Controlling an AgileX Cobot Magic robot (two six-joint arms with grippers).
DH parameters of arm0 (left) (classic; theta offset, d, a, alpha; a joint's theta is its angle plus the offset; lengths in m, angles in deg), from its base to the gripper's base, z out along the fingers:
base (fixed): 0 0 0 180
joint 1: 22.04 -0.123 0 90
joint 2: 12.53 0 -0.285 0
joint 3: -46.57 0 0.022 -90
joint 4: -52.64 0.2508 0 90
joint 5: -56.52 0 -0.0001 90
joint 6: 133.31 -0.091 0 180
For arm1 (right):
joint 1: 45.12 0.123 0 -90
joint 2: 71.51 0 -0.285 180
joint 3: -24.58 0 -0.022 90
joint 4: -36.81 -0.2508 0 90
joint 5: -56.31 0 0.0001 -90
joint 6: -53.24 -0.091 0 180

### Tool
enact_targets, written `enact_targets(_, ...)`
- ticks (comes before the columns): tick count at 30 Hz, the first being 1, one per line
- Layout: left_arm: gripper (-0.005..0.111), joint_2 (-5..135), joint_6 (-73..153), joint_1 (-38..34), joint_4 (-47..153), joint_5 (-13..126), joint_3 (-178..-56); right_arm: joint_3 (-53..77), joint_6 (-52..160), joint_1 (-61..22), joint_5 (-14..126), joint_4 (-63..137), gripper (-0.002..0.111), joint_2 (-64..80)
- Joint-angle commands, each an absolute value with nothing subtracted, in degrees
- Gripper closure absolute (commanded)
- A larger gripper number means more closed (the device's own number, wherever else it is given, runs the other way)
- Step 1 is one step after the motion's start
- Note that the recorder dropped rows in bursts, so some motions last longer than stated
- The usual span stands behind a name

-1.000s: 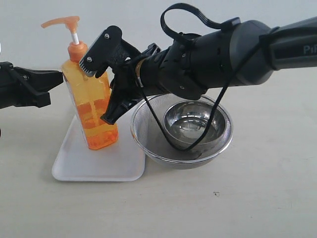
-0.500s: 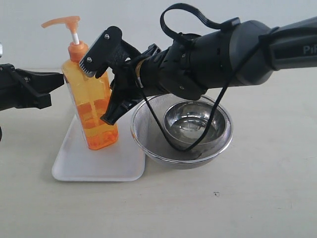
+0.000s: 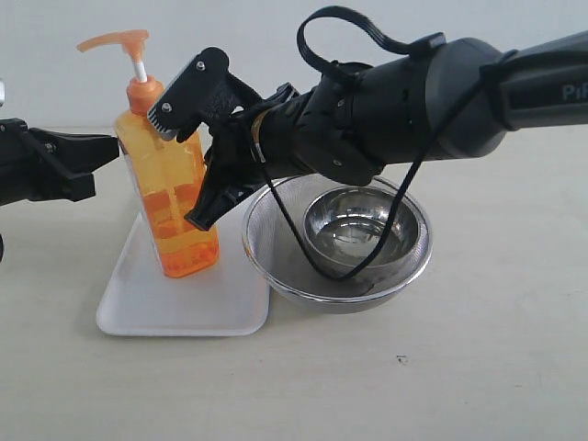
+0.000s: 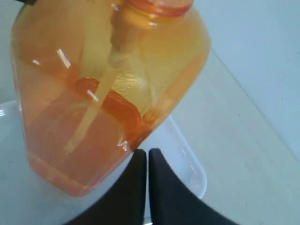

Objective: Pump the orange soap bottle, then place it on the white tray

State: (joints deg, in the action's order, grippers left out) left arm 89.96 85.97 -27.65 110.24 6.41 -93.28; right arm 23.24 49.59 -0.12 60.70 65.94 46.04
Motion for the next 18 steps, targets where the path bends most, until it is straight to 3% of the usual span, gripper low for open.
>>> enact_targets(1, 0.102, 90.0, 86.4, -27.5, 111.1, 5.6, -93.5, 23.3, 49.0, -0.1, 60.2, 65.9, 0.108, 46.1)
enact_targets(18, 0.102, 90.0, 86.5, -27.5, 111.1, 5.2, -93.5, 23.3, 48.7, -0.1, 60.0, 65.8, 0.108, 46.1)
